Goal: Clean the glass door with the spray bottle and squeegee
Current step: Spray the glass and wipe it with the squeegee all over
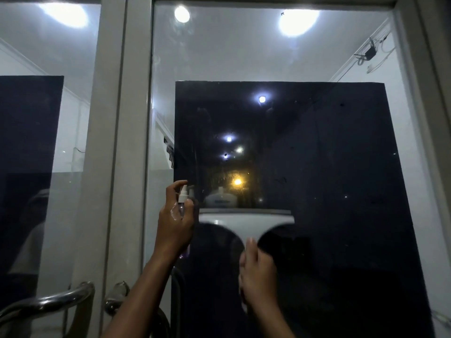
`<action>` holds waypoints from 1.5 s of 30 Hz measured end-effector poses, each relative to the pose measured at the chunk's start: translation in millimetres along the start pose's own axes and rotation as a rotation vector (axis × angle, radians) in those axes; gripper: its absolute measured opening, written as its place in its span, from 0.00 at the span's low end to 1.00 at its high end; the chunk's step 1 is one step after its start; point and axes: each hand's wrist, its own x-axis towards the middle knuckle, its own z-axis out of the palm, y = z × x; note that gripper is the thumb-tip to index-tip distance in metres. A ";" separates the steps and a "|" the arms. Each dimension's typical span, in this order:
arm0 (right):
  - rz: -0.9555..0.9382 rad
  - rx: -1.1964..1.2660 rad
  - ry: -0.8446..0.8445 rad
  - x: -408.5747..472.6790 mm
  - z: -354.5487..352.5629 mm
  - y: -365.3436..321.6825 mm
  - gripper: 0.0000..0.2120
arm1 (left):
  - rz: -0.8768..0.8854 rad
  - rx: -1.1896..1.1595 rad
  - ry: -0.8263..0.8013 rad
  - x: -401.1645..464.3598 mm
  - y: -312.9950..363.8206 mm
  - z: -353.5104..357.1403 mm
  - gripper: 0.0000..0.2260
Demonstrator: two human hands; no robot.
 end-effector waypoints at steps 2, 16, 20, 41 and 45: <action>-0.096 0.032 -0.051 34.7 22.4 -45.8 0.26 | -0.017 0.007 -0.014 -1.8 -5.6 -6.1 0.15; -0.057 -0.290 -0.033 125.9 61.6 -110.0 0.26 | 0.095 0.022 0.026 34.0 14.1 -18.9 0.18; 0.008 -0.285 -0.093 67.8 37.8 -36.0 0.25 | 0.117 0.058 0.044 41.3 18.5 -17.8 0.20; -0.185 -0.242 -0.011 104.8 88.0 -147.4 0.23 | 0.110 0.058 0.061 33.4 8.9 -26.9 0.15; -0.159 -0.297 -0.028 62.0 67.3 -64.5 0.25 | 0.084 0.062 0.061 16.3 1.5 -28.1 0.16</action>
